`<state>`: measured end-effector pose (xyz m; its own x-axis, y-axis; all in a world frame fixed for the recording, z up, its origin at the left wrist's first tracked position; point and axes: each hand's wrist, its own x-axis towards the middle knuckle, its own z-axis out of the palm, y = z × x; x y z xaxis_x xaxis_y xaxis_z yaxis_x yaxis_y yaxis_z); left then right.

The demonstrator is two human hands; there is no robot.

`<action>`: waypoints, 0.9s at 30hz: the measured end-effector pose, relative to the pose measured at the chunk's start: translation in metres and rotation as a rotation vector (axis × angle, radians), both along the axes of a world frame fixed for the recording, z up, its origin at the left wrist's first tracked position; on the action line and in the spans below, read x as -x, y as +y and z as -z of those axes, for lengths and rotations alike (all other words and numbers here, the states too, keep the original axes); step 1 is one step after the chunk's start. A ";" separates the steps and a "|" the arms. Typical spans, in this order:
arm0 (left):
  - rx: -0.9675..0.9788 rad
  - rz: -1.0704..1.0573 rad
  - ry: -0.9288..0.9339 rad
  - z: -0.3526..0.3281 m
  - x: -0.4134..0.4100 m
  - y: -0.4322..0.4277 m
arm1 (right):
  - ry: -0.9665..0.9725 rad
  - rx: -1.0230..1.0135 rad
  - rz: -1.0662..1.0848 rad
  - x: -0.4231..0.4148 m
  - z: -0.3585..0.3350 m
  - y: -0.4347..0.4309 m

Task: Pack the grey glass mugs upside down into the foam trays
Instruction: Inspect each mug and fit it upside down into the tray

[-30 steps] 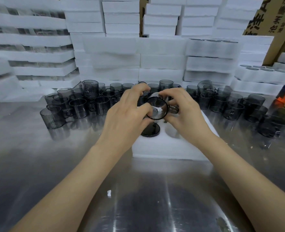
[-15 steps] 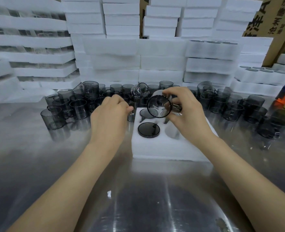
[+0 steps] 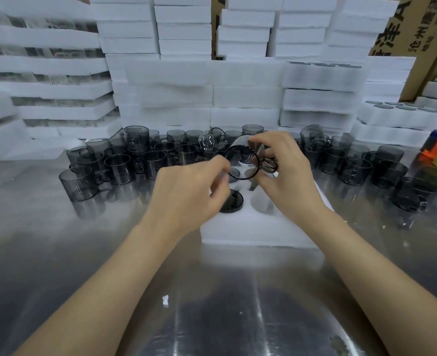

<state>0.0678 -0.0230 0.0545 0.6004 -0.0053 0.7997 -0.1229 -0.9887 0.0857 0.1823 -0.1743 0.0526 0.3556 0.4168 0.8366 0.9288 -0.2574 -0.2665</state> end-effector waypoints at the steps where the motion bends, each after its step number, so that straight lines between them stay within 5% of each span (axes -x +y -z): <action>1: -0.033 0.024 0.036 0.001 0.000 -0.001 | 0.001 0.003 -0.005 0.001 -0.001 0.000; 7: -0.138 0.008 0.080 0.008 -0.006 0.006 | -0.031 0.046 -0.048 0.009 -0.003 0.000; 18: 0.065 0.069 -0.069 0.009 -0.007 0.002 | -0.013 0.015 -0.043 0.006 -0.002 0.001; 24: 0.449 0.303 -0.019 0.010 -0.009 0.005 | 0.039 -0.030 -0.043 0.002 0.000 0.000; 27: 0.513 0.250 -0.035 0.010 -0.010 0.009 | 0.154 -0.059 -0.034 0.001 -0.001 -0.001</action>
